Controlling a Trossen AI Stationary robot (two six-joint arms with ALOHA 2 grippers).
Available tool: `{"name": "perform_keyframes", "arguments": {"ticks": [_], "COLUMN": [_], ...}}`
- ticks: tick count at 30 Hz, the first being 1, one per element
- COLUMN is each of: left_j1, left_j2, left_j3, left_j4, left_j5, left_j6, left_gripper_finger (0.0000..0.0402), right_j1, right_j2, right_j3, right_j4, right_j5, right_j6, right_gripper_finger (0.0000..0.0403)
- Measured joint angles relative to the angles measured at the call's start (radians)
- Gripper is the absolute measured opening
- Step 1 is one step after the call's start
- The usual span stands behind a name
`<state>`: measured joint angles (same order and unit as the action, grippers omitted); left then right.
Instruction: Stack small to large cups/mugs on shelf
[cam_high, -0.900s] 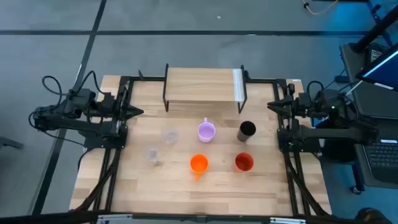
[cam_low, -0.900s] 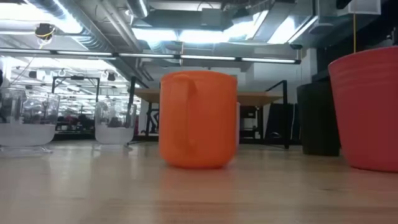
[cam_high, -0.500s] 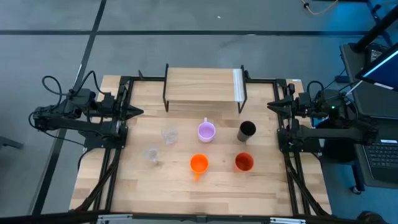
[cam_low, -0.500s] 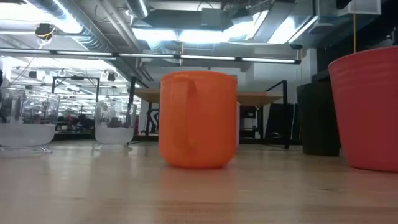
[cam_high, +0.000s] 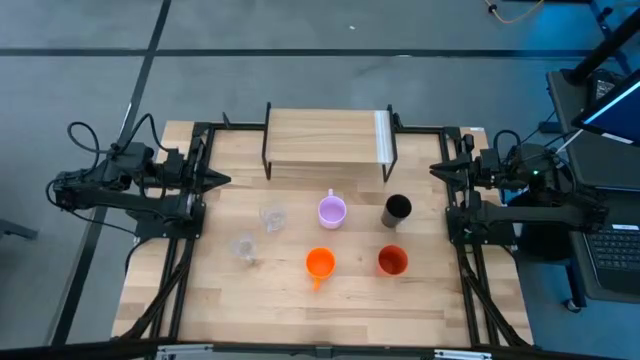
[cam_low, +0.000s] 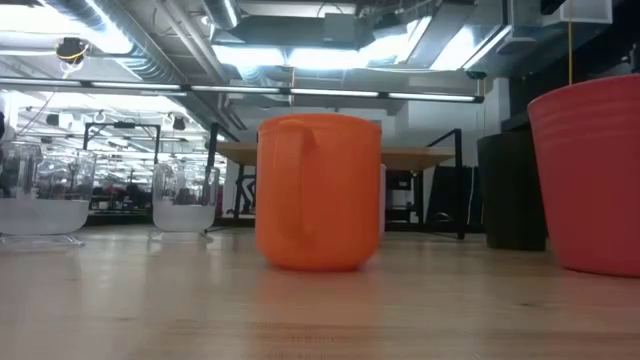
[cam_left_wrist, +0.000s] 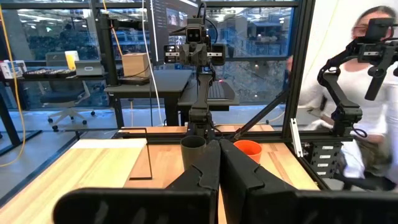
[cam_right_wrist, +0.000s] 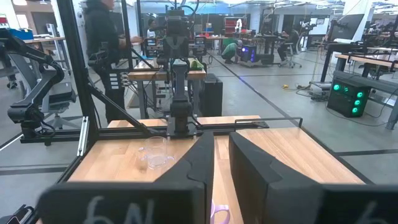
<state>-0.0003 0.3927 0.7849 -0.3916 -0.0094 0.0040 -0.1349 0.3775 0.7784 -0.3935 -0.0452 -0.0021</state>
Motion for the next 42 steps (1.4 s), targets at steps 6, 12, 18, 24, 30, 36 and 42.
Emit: {"name": "perform_keyframes", "arguments": {"ticks": [6, 12, 18, 24, 30, 36, 42], "left_j1": [0.0, 0.0, 0.0, 0.0, 0.0, 0.0, 0.0], "left_j2": [0.0, 0.0, 0.0, 0.0, 0.0, 0.0, 0.0], "left_j3": [0.0, 0.0, 0.0, 0.0, 0.0, 0.0, 0.0], "left_j4": [0.0, 0.0, 0.0, 0.0, 0.002, 0.005, 0.023], "left_j5": [0.0, 0.0, 0.0, 0.0, 0.0, -0.007, -0.05], "left_j6": [0.0, 0.0, 0.0, 0.002, 0.008, 0.033, 0.034], "left_gripper_finger": [0.0, 0.0, 0.0, 0.0, 0.0, 0.0, 0.0], "right_j1": [0.0, 0.0, 0.0, 0.0, 0.0, 0.0, 0.0], "right_j2": [0.0, 0.0, 0.0, 0.0, 0.0, 0.0, 0.002], "right_j3": [0.0, 0.0, 0.0, 0.0, 0.0, 0.0, 0.0], "right_j4": [0.0, 0.0, 0.0, 0.0, 0.036, 0.093, 0.115], "right_j5": [0.0, 0.0, 0.0, 0.0, 0.0, 0.0, 0.0], "right_j6": [0.0, 0.0, 0.0, 0.0, 0.0, 0.0, 0.104], "right_gripper_finger": [0.0053, 0.0053, 0.0053, 0.0053, 0.0053, 0.0053, 0.0053]}}
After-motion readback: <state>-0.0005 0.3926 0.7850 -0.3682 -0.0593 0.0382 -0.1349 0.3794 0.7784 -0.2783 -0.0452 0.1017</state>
